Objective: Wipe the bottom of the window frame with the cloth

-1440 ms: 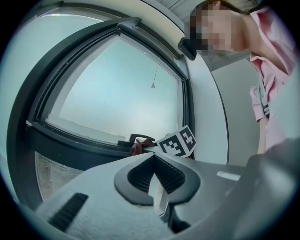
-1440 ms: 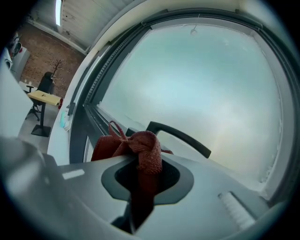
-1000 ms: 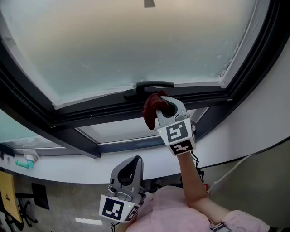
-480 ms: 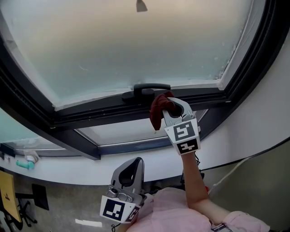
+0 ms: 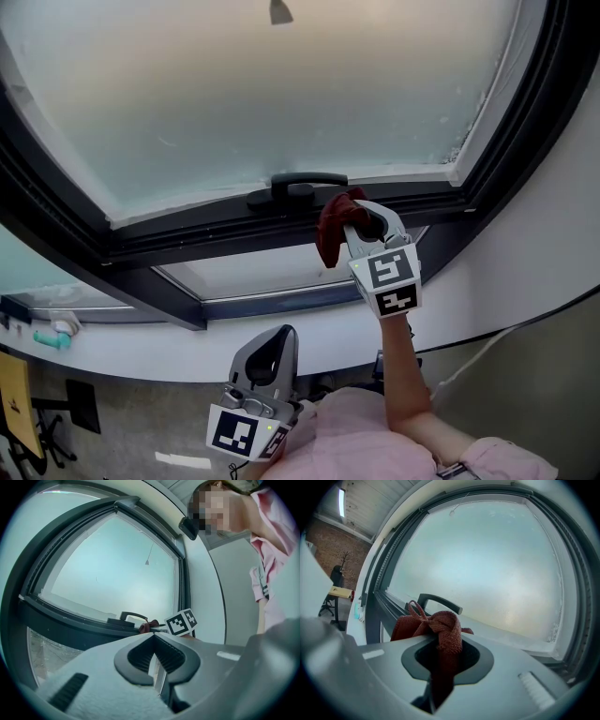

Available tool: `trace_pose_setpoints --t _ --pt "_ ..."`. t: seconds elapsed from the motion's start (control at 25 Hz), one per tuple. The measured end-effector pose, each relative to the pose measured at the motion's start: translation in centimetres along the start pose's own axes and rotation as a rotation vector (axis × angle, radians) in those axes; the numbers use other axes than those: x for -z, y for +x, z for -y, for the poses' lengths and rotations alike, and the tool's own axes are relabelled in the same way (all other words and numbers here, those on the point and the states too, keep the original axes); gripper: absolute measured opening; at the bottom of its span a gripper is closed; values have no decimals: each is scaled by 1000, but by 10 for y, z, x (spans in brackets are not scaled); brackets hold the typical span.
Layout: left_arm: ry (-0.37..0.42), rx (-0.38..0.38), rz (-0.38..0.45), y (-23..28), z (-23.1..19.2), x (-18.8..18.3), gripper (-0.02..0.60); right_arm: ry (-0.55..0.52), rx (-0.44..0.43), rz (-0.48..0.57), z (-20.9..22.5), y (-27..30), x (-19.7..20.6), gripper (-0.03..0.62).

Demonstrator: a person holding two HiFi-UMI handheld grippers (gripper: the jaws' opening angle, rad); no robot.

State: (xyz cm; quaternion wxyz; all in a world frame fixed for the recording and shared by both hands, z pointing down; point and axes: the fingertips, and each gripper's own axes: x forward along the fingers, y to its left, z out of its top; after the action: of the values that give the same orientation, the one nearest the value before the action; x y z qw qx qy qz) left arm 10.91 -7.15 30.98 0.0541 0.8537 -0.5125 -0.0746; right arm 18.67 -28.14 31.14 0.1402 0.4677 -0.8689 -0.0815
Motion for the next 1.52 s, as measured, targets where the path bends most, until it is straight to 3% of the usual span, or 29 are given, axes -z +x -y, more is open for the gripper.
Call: trace_pose_setpoints --t 1.52 --pt "-6 -3 -8 21 2 5 0 83 72 6 58 -20 20 57"
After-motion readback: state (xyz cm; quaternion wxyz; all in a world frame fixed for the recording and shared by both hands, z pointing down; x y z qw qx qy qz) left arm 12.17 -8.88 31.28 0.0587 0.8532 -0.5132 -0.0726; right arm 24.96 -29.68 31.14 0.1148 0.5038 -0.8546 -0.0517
